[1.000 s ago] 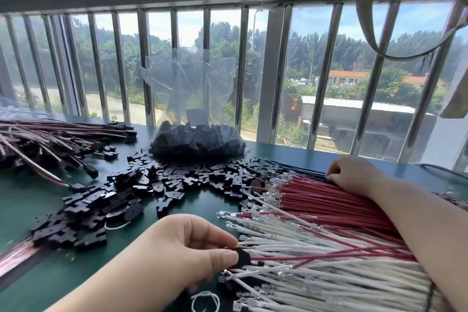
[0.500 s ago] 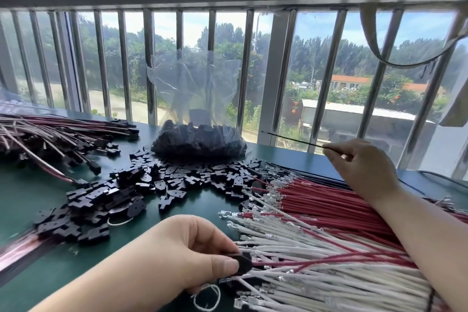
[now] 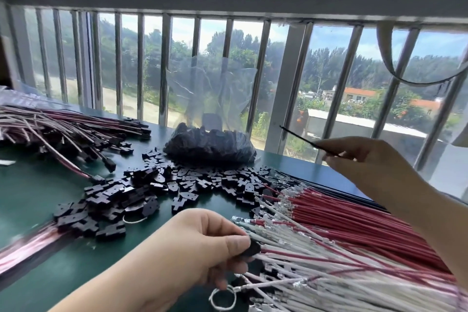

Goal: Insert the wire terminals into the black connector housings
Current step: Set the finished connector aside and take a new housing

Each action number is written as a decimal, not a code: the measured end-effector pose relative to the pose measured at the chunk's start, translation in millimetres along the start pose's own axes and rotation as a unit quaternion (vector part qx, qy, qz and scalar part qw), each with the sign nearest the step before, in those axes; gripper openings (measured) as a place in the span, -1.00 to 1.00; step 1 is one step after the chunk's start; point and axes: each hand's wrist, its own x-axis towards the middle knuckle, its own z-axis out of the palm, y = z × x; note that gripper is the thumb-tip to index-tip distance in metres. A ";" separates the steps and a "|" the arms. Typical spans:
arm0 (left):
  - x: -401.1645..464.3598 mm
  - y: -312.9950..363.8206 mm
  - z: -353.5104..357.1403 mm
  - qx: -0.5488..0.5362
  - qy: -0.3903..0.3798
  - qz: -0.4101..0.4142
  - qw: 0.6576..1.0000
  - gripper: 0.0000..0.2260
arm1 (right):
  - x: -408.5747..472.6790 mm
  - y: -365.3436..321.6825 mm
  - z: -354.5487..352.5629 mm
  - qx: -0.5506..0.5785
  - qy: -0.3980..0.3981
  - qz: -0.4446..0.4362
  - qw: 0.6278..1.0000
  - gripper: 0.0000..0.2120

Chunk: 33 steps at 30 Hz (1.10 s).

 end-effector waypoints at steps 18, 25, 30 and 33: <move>-4.8 5.4 -1.8 -0.011 0.005 -0.009 1.000 -0.74 | -70.0 -30.6 34.8 0.034 -0.188 0.004 0.982 -0.94; -4.8 5.9 -1.8 -0.010 0.002 0.001 1.000 -0.67 | -71.5 -32.5 33.4 0.036 -0.178 0.011 0.983 -0.88; -6.5 9.7 0.0 -0.003 -0.004 0.007 1.000 -0.68 | -73.1 -37.4 33.8 0.044 -0.169 0.001 0.985 -0.90; -8.2 10.9 0.3 0.011 -0.003 0.012 1.000 -0.71 | -74.2 -38.7 34.5 0.036 -0.161 0.011 0.986 -0.90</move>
